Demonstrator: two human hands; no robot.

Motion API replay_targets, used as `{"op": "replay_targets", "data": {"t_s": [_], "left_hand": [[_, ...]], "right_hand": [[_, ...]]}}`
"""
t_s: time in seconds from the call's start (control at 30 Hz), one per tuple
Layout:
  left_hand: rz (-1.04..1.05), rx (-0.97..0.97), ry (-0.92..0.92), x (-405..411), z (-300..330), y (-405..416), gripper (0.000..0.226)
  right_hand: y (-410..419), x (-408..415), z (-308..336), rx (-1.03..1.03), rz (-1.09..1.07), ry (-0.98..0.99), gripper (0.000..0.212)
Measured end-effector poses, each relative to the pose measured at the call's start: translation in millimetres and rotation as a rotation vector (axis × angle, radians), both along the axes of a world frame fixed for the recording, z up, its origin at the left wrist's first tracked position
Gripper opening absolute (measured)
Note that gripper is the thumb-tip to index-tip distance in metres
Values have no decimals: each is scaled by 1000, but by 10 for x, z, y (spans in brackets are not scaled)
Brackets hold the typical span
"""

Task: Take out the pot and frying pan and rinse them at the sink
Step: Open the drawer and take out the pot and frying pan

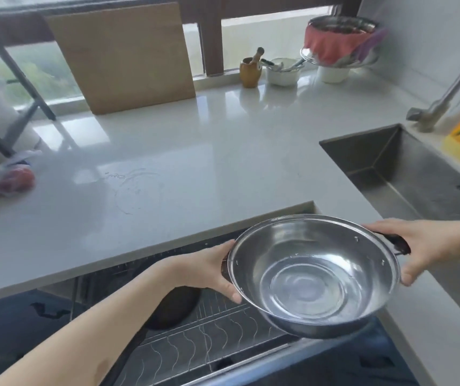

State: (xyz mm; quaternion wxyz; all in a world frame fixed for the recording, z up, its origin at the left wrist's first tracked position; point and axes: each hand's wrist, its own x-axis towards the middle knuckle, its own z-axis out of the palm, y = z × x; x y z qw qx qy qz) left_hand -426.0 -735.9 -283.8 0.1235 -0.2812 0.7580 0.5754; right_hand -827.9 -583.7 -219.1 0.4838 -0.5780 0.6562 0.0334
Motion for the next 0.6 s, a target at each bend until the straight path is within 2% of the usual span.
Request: {"op": "replay_targets", "data": {"t_s": [0.17,0.23,0.3,0.47,0.6], "left_hand": [[15,-129,138,-319,376,-533,107],[6,-264,138,-364,410,-892,109],[17,-380,108,-351,365,-1216,114],[73,-554,-65,-289,191,-1991,114],[105,-590,-120,-256,49,-2429,113]], "right_hand": [[-302,-133,369,-156,-57,102,116],[-598,-39,405,-196,-77,116,117],[-907,37,312,-244,-90,136,116],[-1836,137,-109,-246,-148,187,150],[-2355,176,-348,-242,-159,185,151]]}}
